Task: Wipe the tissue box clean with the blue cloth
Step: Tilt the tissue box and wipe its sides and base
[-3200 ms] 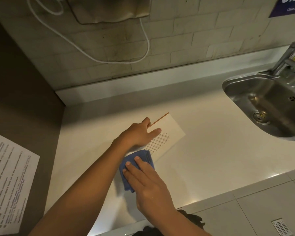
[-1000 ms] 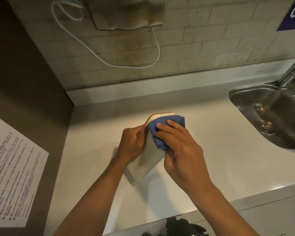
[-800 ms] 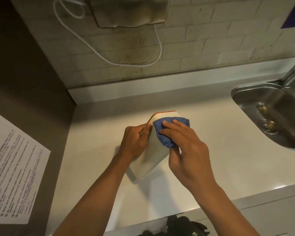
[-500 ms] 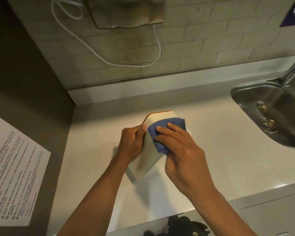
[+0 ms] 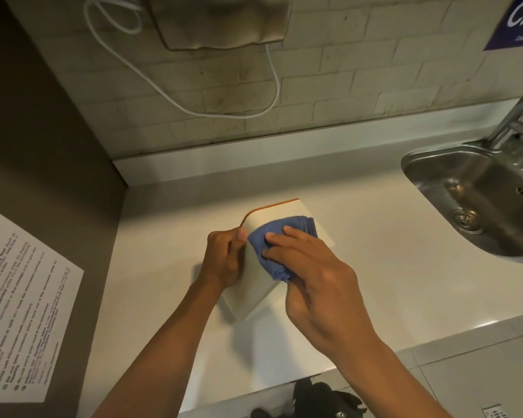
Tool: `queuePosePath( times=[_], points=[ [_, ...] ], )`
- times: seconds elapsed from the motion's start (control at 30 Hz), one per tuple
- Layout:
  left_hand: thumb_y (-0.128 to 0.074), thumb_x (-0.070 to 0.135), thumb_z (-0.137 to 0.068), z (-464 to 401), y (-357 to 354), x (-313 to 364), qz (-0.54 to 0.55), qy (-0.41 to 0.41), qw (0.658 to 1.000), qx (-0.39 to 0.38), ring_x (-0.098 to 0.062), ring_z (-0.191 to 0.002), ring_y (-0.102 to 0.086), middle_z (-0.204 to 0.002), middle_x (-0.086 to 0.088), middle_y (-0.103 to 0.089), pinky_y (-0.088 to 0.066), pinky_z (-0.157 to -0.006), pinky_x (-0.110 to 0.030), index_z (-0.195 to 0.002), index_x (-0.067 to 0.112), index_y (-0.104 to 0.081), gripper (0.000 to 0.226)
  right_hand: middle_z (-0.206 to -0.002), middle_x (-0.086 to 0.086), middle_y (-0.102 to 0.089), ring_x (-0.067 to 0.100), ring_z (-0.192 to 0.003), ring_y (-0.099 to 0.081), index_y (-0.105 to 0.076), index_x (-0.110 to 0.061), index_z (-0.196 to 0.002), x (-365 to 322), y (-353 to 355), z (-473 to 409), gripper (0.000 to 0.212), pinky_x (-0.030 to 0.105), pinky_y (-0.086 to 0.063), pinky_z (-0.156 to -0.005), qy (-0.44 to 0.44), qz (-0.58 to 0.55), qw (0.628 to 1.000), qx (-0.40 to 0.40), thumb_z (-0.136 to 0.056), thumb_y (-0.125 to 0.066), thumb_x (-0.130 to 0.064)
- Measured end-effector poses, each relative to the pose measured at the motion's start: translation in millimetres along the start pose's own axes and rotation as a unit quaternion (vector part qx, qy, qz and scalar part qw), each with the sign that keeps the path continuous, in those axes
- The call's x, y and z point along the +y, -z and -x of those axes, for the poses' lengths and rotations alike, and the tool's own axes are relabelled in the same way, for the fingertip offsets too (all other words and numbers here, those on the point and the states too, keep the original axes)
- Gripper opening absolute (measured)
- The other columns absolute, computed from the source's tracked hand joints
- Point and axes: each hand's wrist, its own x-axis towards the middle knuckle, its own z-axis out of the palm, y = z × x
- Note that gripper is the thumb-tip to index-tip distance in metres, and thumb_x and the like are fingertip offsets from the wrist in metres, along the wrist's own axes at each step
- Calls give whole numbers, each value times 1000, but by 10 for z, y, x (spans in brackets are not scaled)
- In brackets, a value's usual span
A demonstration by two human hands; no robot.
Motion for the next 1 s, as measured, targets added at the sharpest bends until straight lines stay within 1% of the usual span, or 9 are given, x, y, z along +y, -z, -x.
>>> queuePosePath(
  times=[0.17,0.23,0.33,0.43,0.5,0.67,0.77,0.9,1.0],
  points=[
    [-47,48,-97,-1,19,38,12,11,1000,-18,0,-54,-53,-56,18,-62,-42,-54,-15,-60,37,-58,39,-115,3,-70,22,-114,-62,-74,-8,-106,-62,-107,-367,44,34,-47,-101,-23,-37,999,-4,-71,-54,8],
    [-41,53,-91,4,24,22,36,53,998,-14,1,-51,-51,-55,22,-62,-38,-51,-12,-59,40,-64,41,-115,4,-70,22,-114,-61,-73,-7,-107,-101,-133,-504,45,37,-47,-100,-32,-60,997,-32,-70,-55,12],
    [-45,48,-88,5,25,-21,57,90,994,3,-9,-57,-49,-52,15,-56,-41,-53,-29,-51,26,-53,44,-117,0,-69,19,-119,-58,-75,-11,-103,-85,-108,-289,42,31,-42,-104,-11,-43,998,-32,-71,-53,6],
    [-31,58,-95,22,38,-29,0,49,998,29,-1,-49,-49,-47,16,-54,-35,-49,-13,-56,35,-44,47,-121,-4,-66,14,-123,-54,-73,-15,-108,-51,-67,87,43,25,-35,-110,16,-13,1000,7,-72,-56,2],
    [-27,58,-96,45,46,18,-20,24,999,35,-2,-49,-48,-47,11,-48,-32,-48,-21,-56,36,-41,48,-120,-3,-67,14,-122,-55,-72,-13,-109,-1,-86,92,46,27,-38,-108,19,-25,999,32,-70,-54,5],
    [-27,59,-91,66,40,128,-28,51,998,34,-7,-50,-44,-53,8,-47,-34,-50,-26,-55,32,-42,48,-111,-11,-69,8,-100,-64,-74,-23,-104,245,-71,-270,51,26,-51,-89,-137,-131,977,94,-71,-48,6],
    [-24,66,-89,87,67,102,-28,84,995,39,-17,-53,-37,-55,-4,-44,-28,-54,-33,-56,20,-37,58,-106,-15,-70,4,-93,-63,-72,-31,-110,482,-99,-195,53,31,-54,-88,-276,-199,929,146,-82,-47,7],
    [-23,70,-88,144,87,121,-19,105,993,43,-12,-53,-45,-54,-8,-55,-34,-53,-29,-57,8,-45,72,-97,-1,-72,10,-74,-57,-70,-42,-110,483,-220,-84,51,28,-54,-61,-348,-299,875,157,-88,-47,-2],
    [-23,68,-90,135,98,200,-21,94,994,44,-5,-50,-47,-51,8,-53,-34,-49,-21,-55,19,-44,64,-116,-10,-68,10,-90,-62,-65,-41,-119,358,-274,-70,59,37,-57,-83,-311,-244,902,176,-86,-45,4]
  ],
)
